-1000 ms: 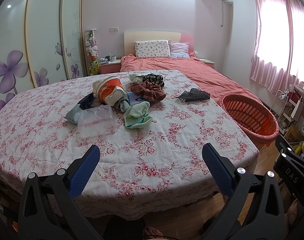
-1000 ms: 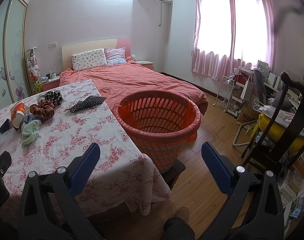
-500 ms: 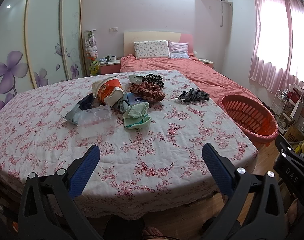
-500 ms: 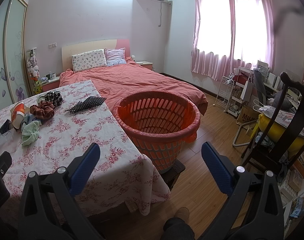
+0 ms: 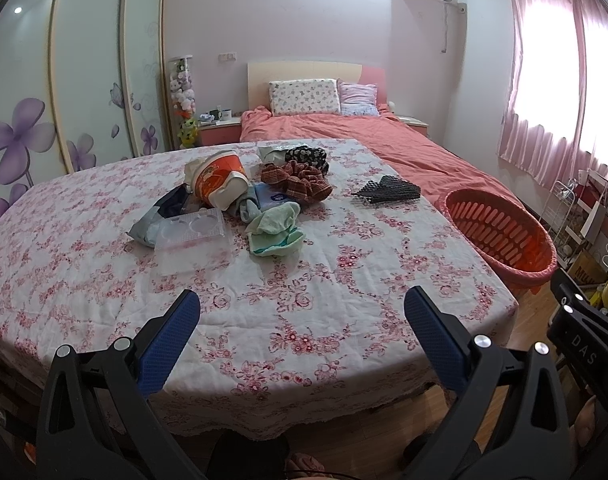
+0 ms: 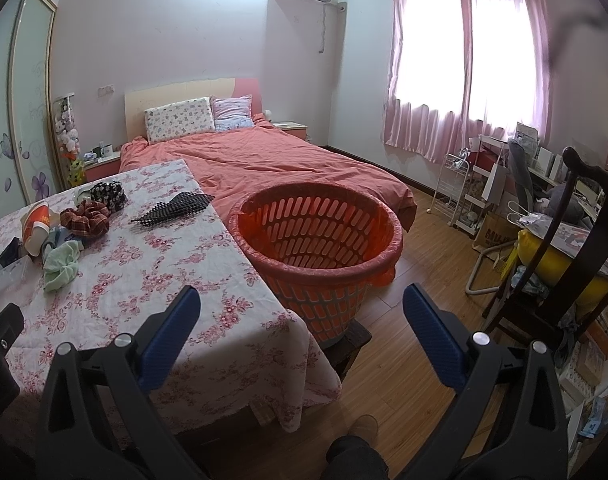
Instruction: Collect trash
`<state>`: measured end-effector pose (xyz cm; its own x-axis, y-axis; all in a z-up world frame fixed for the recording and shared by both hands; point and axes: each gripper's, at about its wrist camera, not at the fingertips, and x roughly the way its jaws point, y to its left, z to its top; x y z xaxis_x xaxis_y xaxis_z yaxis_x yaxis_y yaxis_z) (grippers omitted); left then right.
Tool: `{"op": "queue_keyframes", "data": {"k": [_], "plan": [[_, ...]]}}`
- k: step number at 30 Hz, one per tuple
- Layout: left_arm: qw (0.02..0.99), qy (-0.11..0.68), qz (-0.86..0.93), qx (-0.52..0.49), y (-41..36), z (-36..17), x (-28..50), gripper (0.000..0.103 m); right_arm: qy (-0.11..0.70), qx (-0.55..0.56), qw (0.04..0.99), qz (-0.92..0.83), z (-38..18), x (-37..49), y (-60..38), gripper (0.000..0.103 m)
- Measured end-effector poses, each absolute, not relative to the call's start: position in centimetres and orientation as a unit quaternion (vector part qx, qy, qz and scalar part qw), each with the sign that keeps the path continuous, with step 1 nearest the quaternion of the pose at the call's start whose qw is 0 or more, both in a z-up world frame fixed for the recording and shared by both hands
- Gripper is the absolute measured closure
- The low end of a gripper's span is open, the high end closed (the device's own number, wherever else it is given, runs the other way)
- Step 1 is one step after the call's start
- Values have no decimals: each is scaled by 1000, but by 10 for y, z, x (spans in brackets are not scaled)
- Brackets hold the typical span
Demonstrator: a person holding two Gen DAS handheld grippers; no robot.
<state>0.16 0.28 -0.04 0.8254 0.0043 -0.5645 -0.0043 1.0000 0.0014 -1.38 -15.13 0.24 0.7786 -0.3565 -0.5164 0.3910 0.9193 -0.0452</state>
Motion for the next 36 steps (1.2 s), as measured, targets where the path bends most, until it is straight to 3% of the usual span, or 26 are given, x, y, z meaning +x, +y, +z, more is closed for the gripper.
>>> {"op": "queue_keyframes", "data": {"k": [20, 28, 36], "plan": [[941, 309, 117, -70, 123, -12, 41, 2, 289, 3, 956, -43, -5, 51, -53, 4], [945, 310, 92, -55, 118, -11, 85, 2, 300, -4, 953, -29, -12, 81, -34, 4], [924, 366, 96, -51, 115, -36, 125, 3, 318, 2, 948, -24, -23, 103, -38, 4]]}}
